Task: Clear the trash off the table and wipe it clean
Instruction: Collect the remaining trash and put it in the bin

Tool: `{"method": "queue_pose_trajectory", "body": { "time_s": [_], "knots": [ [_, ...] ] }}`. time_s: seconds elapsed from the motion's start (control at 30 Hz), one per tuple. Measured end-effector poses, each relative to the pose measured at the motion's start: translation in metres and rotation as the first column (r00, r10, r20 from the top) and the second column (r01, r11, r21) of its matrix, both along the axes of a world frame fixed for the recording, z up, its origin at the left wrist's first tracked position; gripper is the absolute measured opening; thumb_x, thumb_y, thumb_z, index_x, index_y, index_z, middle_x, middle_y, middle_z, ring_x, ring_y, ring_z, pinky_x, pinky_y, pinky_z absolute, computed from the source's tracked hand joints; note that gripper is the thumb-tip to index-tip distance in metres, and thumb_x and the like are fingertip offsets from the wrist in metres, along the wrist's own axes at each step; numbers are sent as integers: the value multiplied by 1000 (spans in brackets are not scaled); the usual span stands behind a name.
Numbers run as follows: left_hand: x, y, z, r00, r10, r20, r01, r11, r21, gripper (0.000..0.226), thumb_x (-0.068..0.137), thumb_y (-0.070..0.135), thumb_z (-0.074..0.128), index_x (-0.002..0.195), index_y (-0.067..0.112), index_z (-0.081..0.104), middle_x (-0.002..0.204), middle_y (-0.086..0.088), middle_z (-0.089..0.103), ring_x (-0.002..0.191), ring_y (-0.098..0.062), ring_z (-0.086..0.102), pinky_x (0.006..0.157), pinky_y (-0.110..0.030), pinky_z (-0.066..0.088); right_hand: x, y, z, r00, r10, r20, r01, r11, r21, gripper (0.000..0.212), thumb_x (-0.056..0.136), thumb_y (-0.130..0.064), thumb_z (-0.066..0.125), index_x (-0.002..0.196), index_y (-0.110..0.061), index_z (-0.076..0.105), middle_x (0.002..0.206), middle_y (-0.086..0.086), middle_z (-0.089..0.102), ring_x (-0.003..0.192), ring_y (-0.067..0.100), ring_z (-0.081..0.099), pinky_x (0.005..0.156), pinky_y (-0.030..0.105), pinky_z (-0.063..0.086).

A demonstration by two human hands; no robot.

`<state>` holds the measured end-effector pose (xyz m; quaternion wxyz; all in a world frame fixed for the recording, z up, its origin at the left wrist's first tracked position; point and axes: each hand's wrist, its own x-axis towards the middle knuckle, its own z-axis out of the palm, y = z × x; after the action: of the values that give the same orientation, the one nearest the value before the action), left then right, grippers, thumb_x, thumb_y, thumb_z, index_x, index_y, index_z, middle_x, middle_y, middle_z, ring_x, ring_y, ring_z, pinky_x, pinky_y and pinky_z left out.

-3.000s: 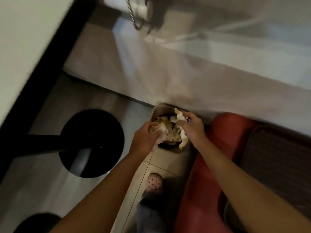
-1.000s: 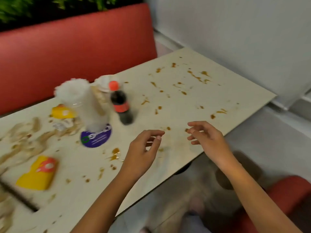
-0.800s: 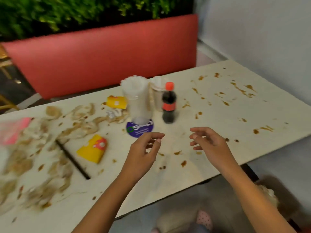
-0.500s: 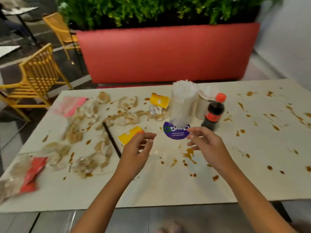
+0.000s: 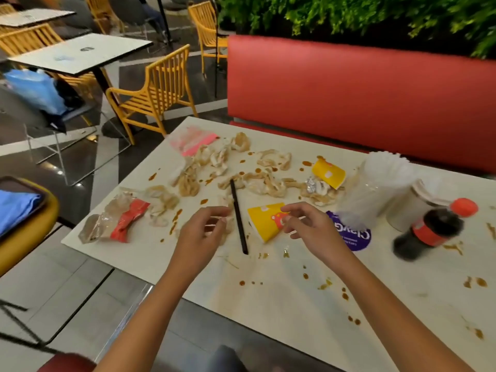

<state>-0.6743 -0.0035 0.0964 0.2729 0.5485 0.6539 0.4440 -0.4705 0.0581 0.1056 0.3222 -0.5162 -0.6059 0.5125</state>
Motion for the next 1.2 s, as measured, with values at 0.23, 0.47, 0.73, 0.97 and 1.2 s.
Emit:
{"method": "queue_pose_trajectory", "body": {
  "time_s": [0.23, 0.47, 0.73, 0.97, 1.2],
  "knots": [
    [-66, 12, -33, 991, 10, -137, -23, 995, -92, 21, 92, 16, 54, 104, 33, 56, 103, 17, 55, 92, 0, 55, 71, -6, 41, -51, 21, -13, 999, 11, 32, -9, 998, -55, 21, 92, -13, 53, 87, -33, 61, 93, 8, 62, 76, 14, 64, 77, 37, 51],
    [-104, 41, -71, 900, -208, -384, 135, 969, -208, 36, 91, 25, 56, 126, 21, 50, 125, 7, 48, 117, -13, 44, 90, -16, 30, -95, 36, -27, 998, -46, 46, 50, 993, -102, 20, 94, -13, 50, 89, -31, 59, 95, 6, 61, 73, 9, 62, 81, 39, 51],
    [-122, 54, -115, 504, -436, -745, 336, 894, -297, 58, 45, 42, 88, 95, 19, 70, 93, 0, 68, 75, -18, 67, 60, -28, 52, -123, 36, -45, 985, -130, 113, 143, 983, -117, 23, 93, -15, 51, 86, -36, 58, 93, 2, 61, 79, 16, 64, 78, 40, 52],
    [-152, 48, -115, 544, -397, -739, 352, 908, -229, 48, 44, 21, 91, 87, 25, 71, 85, 10, 66, 71, -18, 64, 56, -31, 50, -148, 45, -52, 965, -103, 240, 121, 991, -59, 20, 93, -13, 50, 109, -24, 58, 101, -1, 55, 83, 15, 57, 61, 13, 43],
    [-175, 50, -104, 684, -395, -613, 363, 914, -184, 53, 54, 11, 88, 97, 27, 61, 83, 8, 63, 63, -16, 58, 52, -22, 35, -182, 60, -71, 757, 225, 613, -227, 971, -76, 64, 86, -18, 59, 143, -27, 29, 154, -5, 11, 141, 21, 12, 108, 34, 27]
  ]
}}
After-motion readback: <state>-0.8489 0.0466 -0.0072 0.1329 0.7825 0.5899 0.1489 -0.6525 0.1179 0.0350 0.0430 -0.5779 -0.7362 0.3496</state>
